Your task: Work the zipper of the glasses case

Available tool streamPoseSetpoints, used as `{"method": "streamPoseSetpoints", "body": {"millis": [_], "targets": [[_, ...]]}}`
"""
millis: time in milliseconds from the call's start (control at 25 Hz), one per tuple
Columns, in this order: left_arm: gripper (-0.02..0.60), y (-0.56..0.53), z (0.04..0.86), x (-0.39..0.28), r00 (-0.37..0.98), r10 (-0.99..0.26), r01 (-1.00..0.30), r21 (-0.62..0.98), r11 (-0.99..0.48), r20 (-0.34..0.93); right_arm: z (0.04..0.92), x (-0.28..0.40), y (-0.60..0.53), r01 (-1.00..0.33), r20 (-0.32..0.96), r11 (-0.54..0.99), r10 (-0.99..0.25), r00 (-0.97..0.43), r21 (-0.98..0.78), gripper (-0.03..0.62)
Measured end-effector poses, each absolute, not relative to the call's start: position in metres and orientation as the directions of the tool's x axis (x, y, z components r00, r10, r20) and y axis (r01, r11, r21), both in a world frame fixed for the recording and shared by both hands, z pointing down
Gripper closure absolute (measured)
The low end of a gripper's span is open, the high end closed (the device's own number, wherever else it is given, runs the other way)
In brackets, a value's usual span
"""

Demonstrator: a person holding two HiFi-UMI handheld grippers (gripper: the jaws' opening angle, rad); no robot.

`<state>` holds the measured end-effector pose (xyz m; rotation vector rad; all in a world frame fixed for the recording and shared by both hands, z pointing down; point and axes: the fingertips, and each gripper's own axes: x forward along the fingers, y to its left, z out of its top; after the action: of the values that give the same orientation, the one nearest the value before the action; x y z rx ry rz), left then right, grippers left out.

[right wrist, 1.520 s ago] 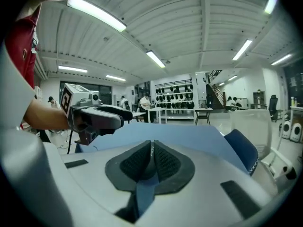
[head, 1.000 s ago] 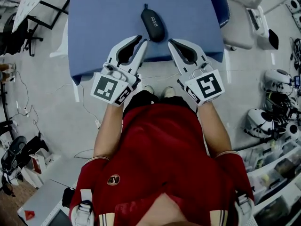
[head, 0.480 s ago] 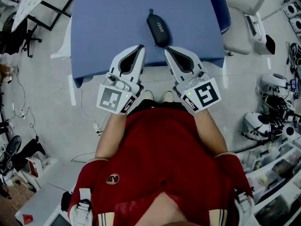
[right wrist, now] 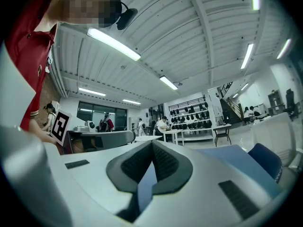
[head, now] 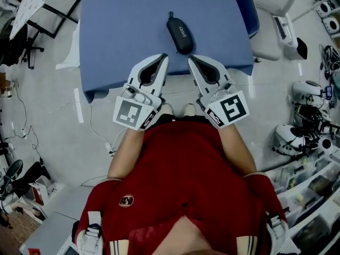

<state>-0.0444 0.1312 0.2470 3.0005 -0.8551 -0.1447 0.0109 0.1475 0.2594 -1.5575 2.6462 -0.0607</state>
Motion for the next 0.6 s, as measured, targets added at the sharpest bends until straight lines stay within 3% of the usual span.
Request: {"method": "streamPoseSetpoints", "body": {"millis": [600], "targets": [[0.574, 0.1290, 0.2511, -0.0468, 0.868, -0.487, -0.484, 0.062, -0.873, -0.093, 0.2664, 0.0059, 0.1499, -0.882, -0.020, 0.466, -0.885, -0.466, -0.064, 0.596]]}}
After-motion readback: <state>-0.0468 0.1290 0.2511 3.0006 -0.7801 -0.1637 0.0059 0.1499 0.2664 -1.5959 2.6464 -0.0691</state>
